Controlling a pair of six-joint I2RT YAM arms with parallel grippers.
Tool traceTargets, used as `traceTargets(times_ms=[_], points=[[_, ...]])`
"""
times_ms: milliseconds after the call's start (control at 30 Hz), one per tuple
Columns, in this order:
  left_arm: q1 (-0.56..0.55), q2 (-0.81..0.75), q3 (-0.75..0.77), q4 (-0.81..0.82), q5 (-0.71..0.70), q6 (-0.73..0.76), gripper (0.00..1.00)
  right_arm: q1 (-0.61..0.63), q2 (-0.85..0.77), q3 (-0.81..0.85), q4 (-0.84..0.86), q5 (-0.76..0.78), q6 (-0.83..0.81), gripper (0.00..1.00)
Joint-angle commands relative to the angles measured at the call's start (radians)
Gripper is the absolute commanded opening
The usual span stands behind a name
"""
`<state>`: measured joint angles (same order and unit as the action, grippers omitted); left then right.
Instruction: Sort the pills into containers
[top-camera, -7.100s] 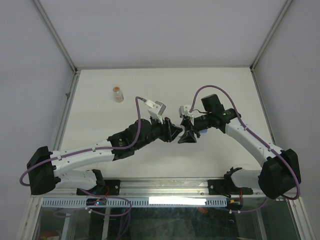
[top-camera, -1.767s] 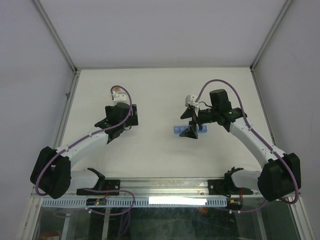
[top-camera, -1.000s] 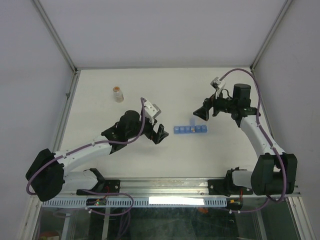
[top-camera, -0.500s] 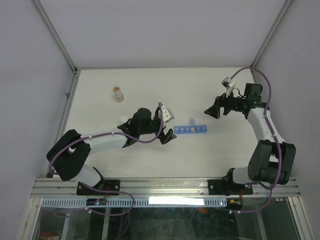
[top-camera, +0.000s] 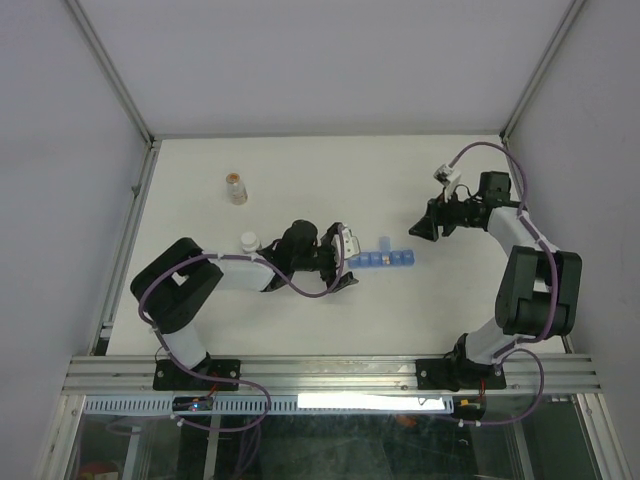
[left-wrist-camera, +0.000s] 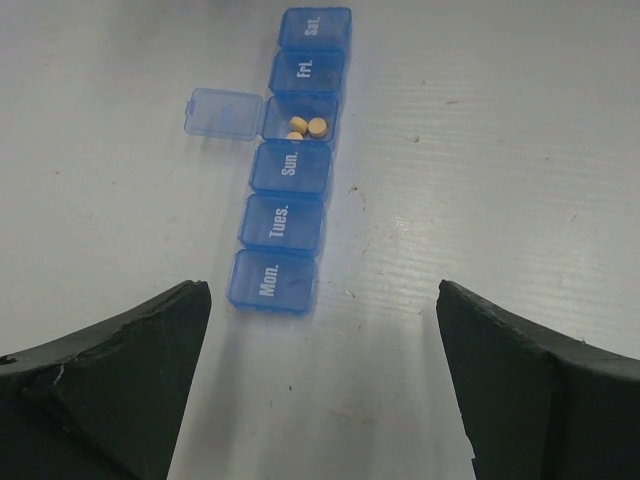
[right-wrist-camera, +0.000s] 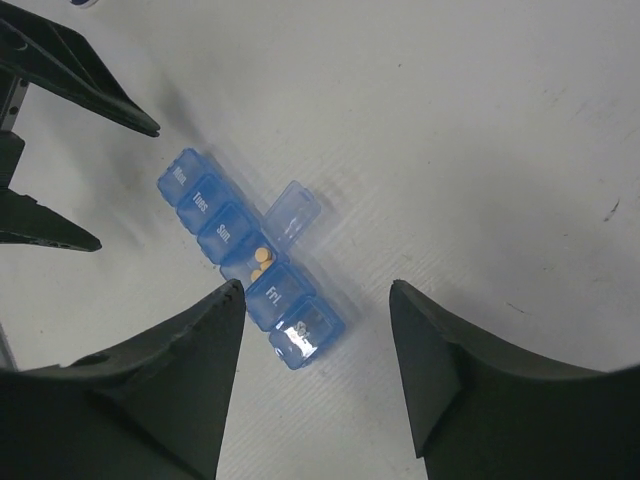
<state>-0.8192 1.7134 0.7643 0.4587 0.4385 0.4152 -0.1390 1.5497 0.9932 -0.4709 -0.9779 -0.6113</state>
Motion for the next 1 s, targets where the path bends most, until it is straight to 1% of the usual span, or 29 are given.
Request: traceTargets(times_ms=[0, 133, 200, 367, 533, 633, 767, 867, 933, 967], points=[[-0.008, 0.056, 0.057, 0.096, 0.039, 0.086, 0.99, -0.003, 0.030, 0.022, 0.043, -0.043, -0.020, 0.60], [-0.006, 0.113, 0.106, 0.096, 0.030, 0.118, 0.97, -0.002, 0.068, 0.040, 0.042, -0.035, 0.008, 0.53], [-0.006, 0.139, 0.134, 0.084, 0.019, 0.126, 0.96, 0.001, 0.079, 0.044, 0.043, -0.030, 0.011, 0.52], [-0.005, 0.198, 0.191, 0.026, 0.014, 0.113, 0.90, 0.027, 0.117, 0.055, 0.047, 0.006, 0.025, 0.50], [-0.005, 0.241, 0.237, -0.022, 0.013, 0.100, 0.77, 0.047, 0.169, 0.089, 0.049, 0.042, 0.059, 0.46], [-0.005, 0.246, 0.249, -0.036, 0.018, 0.095, 0.73, 0.054, 0.209, 0.113, 0.047, 0.059, 0.084, 0.42], [-0.005, 0.250, 0.270, -0.080, 0.037, 0.073, 0.60, 0.061, 0.250, 0.139, 0.042, 0.090, 0.108, 0.34], [-0.005, 0.250, 0.275, -0.103, 0.037, 0.055, 0.58, 0.077, 0.279, 0.156, 0.027, 0.097, 0.117, 0.31], [-0.005, 0.251, 0.279, -0.110, 0.034, 0.045, 0.52, 0.089, 0.302, 0.170, 0.012, 0.092, 0.118, 0.28], [-0.005, 0.251, 0.278, -0.112, 0.033, 0.041, 0.51, 0.093, 0.313, 0.176, 0.005, 0.087, 0.120, 0.27]])
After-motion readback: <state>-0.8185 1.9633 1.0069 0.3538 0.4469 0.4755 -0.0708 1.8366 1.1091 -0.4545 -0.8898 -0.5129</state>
